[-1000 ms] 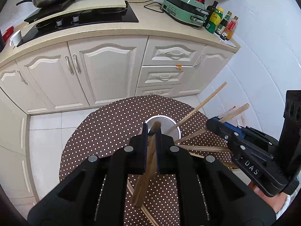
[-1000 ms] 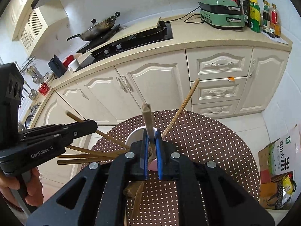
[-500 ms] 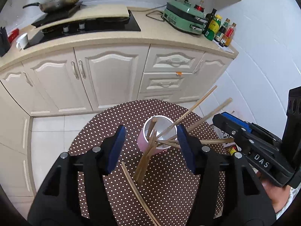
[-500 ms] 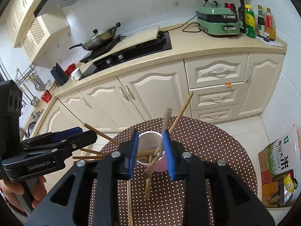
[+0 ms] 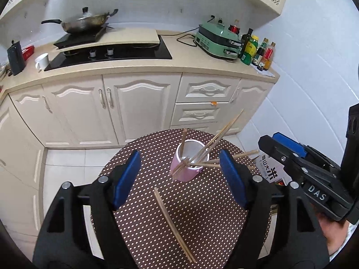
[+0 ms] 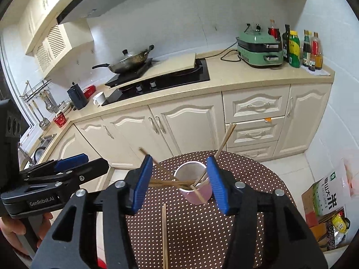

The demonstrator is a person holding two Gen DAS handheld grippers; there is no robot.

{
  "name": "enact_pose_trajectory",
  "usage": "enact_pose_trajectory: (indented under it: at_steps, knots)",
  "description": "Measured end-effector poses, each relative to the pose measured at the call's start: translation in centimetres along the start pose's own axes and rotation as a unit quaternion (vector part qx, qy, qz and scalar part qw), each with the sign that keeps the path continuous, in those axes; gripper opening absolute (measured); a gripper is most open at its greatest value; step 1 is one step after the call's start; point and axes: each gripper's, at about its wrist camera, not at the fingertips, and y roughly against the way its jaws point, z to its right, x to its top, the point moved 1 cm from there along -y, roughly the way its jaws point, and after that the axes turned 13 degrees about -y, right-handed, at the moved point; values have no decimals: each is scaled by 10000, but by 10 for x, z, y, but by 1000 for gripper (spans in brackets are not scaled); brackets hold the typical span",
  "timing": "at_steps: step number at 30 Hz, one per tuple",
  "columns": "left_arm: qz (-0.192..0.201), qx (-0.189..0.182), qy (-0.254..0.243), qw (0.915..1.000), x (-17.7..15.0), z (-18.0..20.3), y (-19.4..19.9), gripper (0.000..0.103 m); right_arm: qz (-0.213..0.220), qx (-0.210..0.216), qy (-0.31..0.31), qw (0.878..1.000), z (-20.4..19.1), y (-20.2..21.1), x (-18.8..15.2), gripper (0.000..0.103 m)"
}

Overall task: Organize utensils
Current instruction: 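Move both open grippers back to the last two chopsticks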

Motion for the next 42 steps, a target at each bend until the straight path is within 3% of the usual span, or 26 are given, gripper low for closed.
enact_pose_trajectory:
  at_steps: [12, 21, 30, 42]
  knots:
    - [80, 68, -37, 9999, -47, -7, 44, 75, -31, 89, 297, 9995, -38, 23, -47, 54]
    - [-243, -40, 215, 9995, -86, -17, 34, 75, -464, 46, 343, 9983, -40, 8, -84, 54]
    - [-985, -151, 448, 9940, -122, -16, -25, 75, -1045, -165, 438, 9934, -21, -25, -112, 54]
    - [-2027, -114, 446, 9782, -159, 3, -120, 75, -1842, -487, 407, 9808, 27, -78, -137, 54]
